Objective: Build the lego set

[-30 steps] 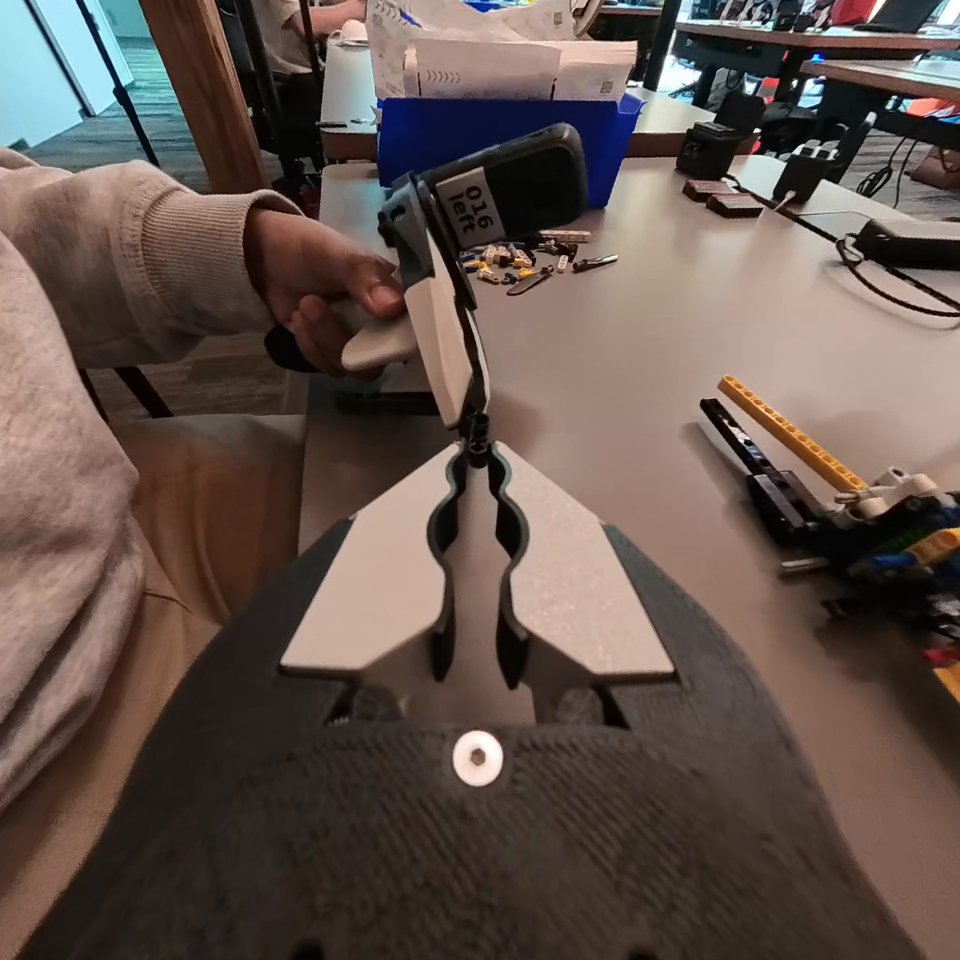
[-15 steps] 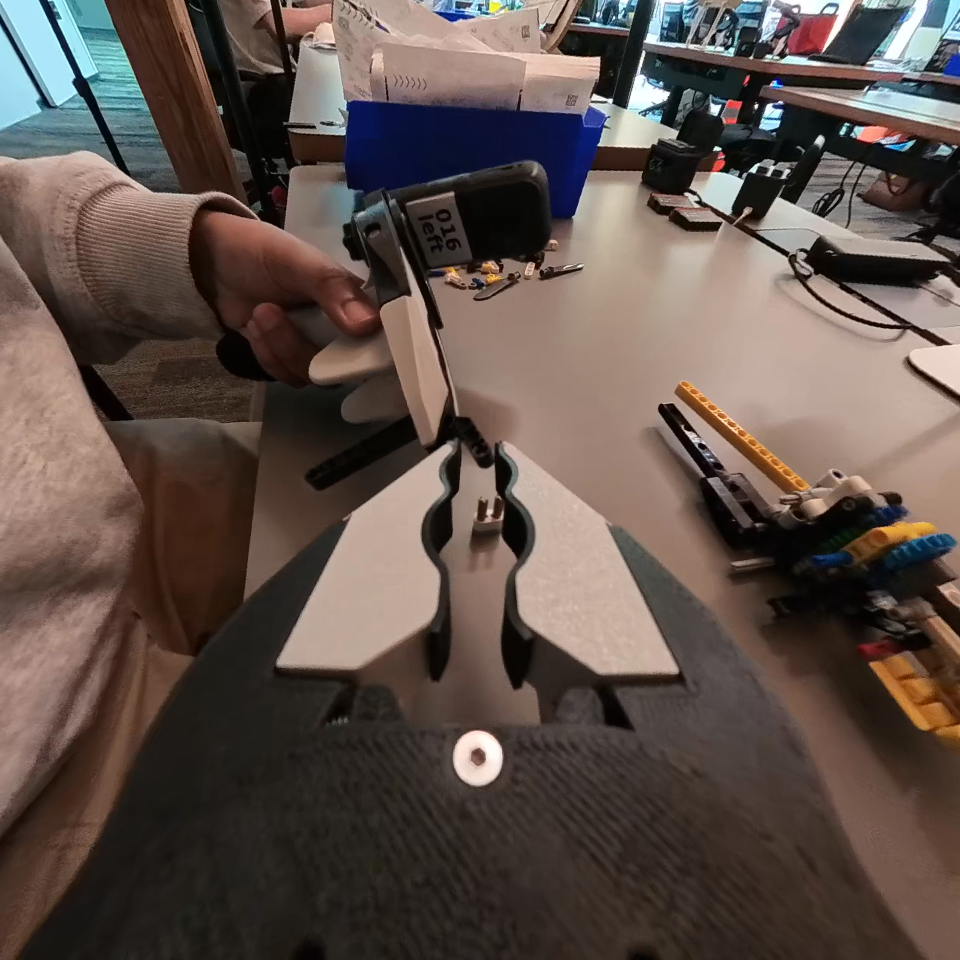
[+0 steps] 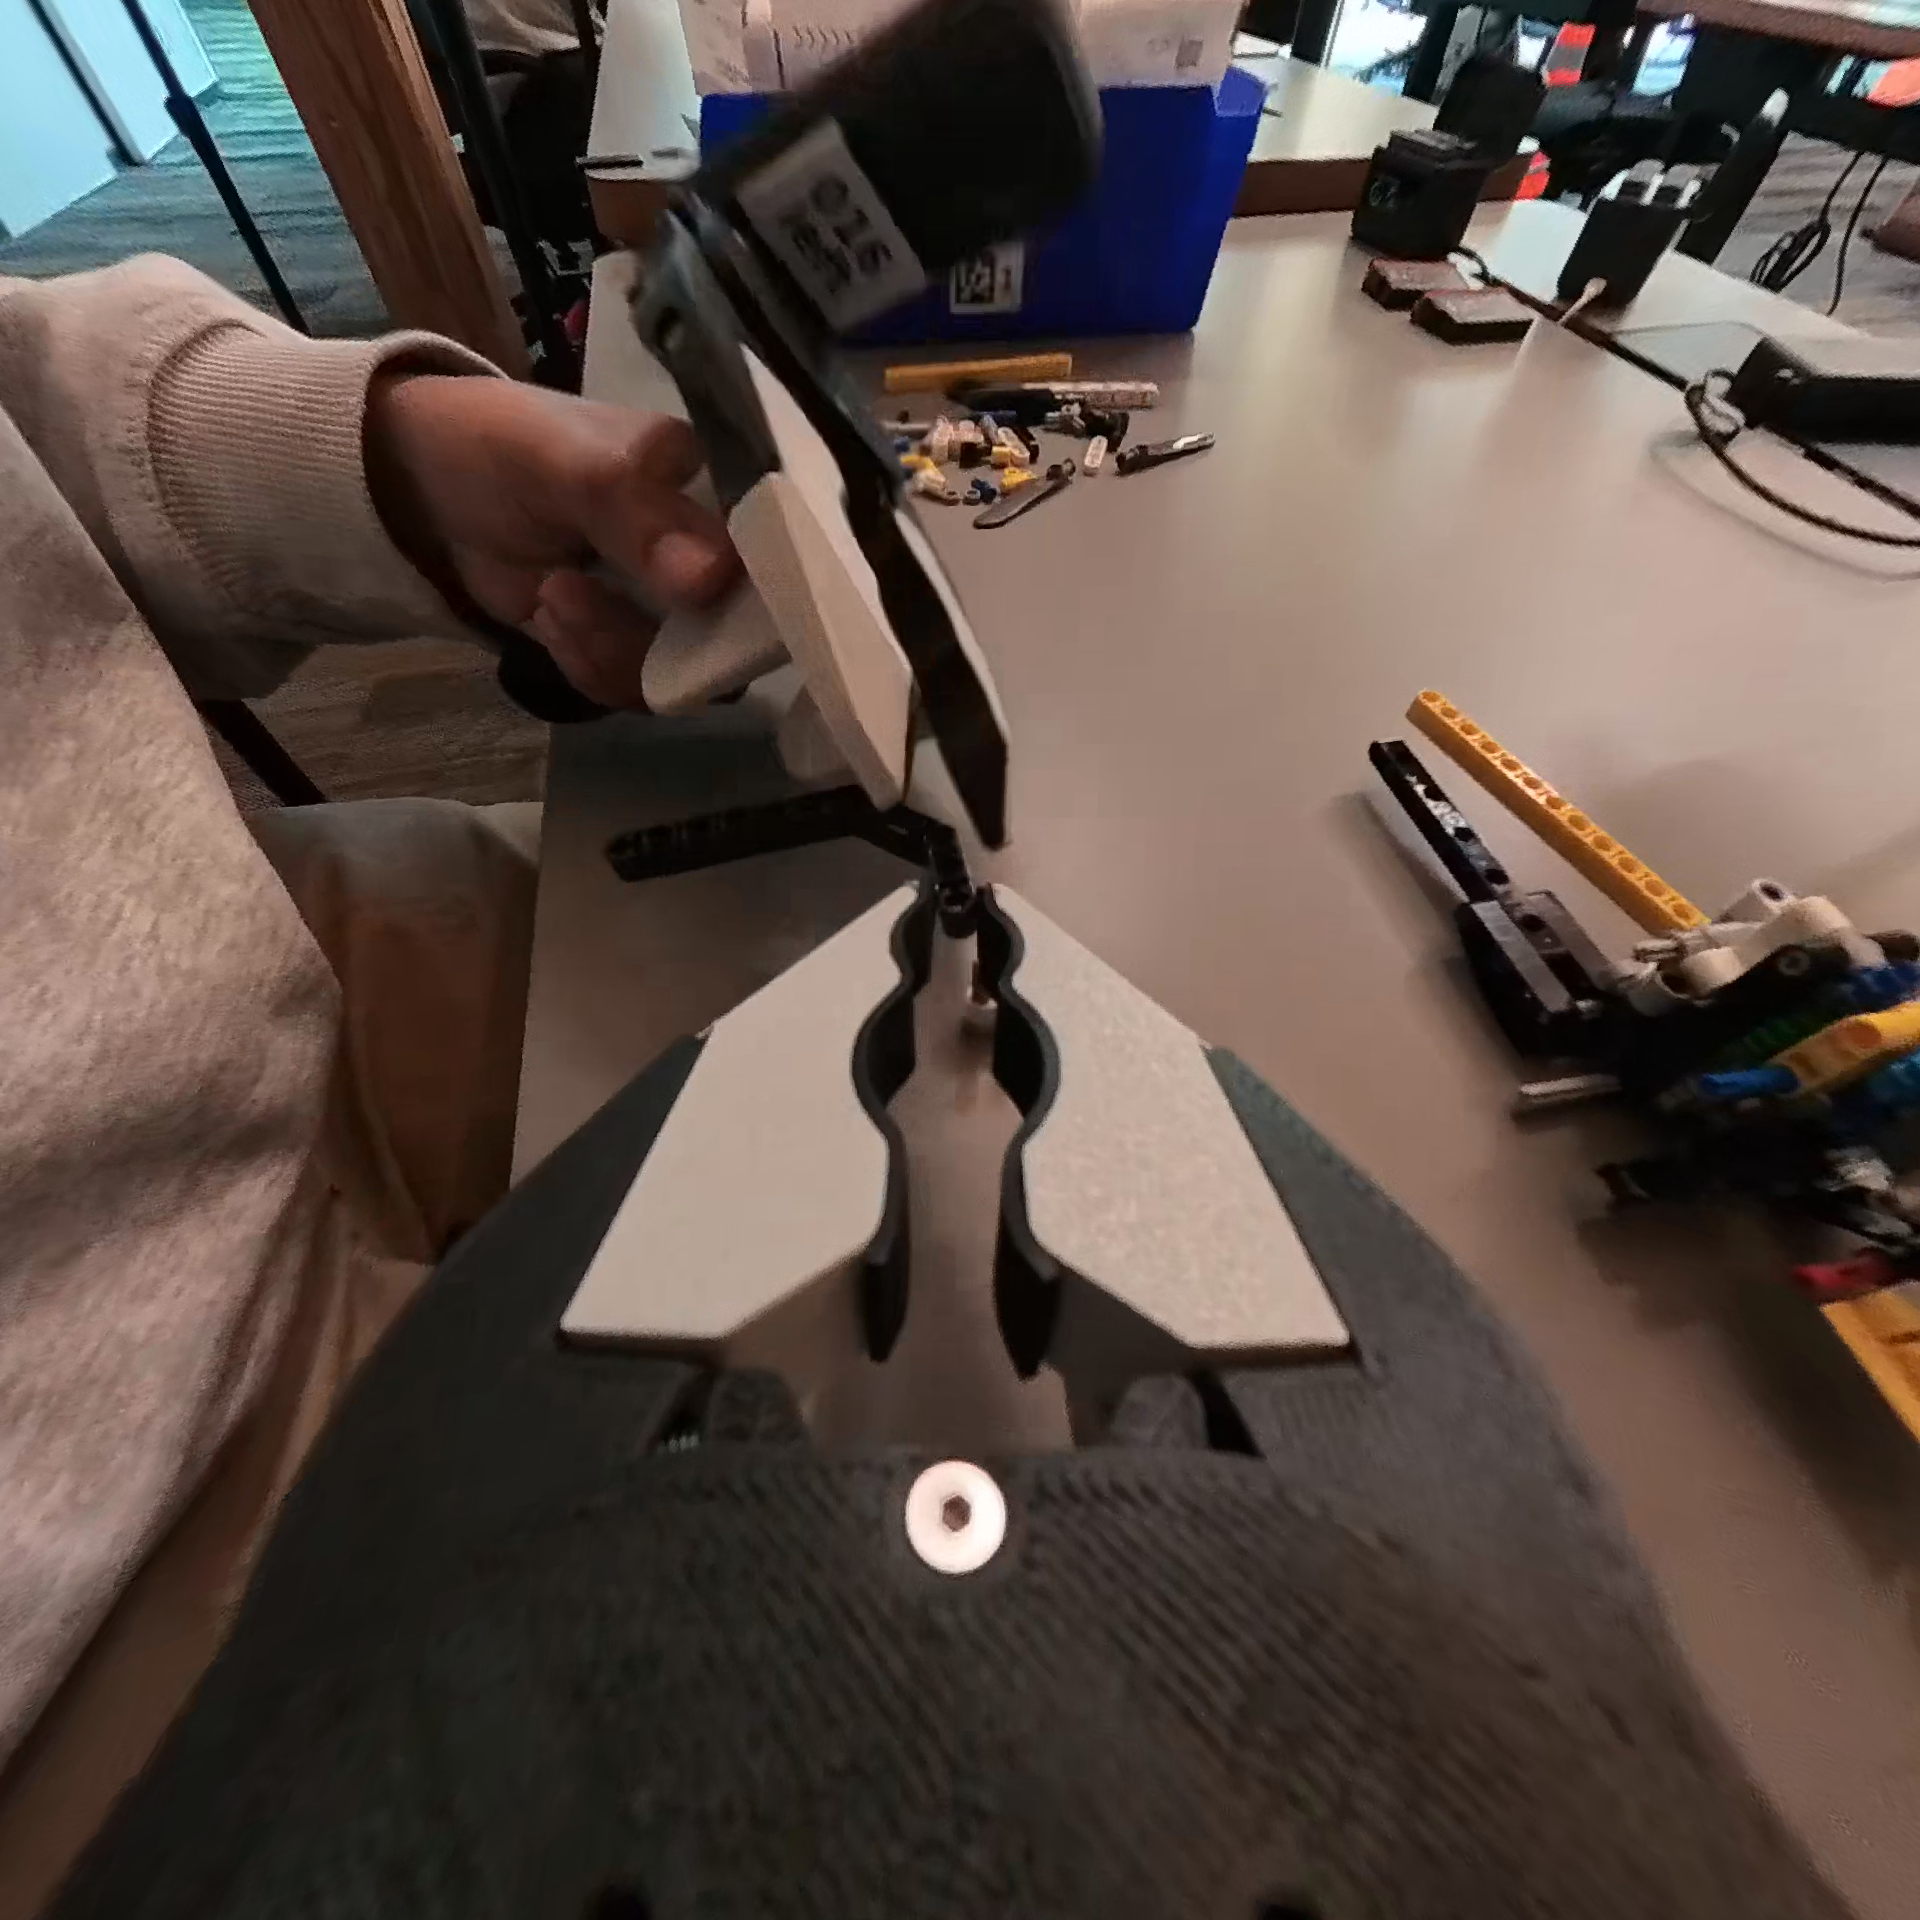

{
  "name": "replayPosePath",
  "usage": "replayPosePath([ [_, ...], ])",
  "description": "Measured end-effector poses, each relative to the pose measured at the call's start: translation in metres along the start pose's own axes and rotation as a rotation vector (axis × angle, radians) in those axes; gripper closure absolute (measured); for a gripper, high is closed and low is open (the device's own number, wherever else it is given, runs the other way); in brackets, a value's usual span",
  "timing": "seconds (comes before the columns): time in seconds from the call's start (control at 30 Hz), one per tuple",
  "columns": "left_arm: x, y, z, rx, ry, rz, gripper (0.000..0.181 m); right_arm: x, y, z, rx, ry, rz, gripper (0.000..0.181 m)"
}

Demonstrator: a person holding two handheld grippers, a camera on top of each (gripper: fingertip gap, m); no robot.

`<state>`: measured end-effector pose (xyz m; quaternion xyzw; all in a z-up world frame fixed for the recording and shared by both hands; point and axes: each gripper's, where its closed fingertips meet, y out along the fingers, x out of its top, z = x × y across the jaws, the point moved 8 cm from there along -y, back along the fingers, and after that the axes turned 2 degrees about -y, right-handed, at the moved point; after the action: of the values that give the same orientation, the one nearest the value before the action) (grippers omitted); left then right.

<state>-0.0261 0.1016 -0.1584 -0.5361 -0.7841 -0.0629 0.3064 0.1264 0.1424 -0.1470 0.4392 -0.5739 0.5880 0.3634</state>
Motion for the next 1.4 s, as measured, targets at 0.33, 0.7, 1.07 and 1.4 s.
replayPosePath([
  [0.33, -0.008, 0.011, 0.002, 0.158, 0.187, 0.067, 0.168, -0.003, 0.011, -0.005, 0.028, 0.099, 0.072, 0.175],
  [0.7, -0.008, 0.015, 0.003, 0.257, 0.259, 0.06, 0.173, -0.008, 0.015, -0.009, 0.026, 0.129, 0.134, 0.175],
  [1.07, -0.01, 0.016, 0.006, 0.277, 0.248, 0.089, 0.174, -0.01, 0.018, -0.008, 0.036, 0.134, 0.162, 0.175],
  [1.4, -0.009, 0.016, 0.008, 0.285, 0.222, 0.081, 0.174, -0.009, 0.014, -0.009, 0.03, 0.134, 0.138, 0.174],
])
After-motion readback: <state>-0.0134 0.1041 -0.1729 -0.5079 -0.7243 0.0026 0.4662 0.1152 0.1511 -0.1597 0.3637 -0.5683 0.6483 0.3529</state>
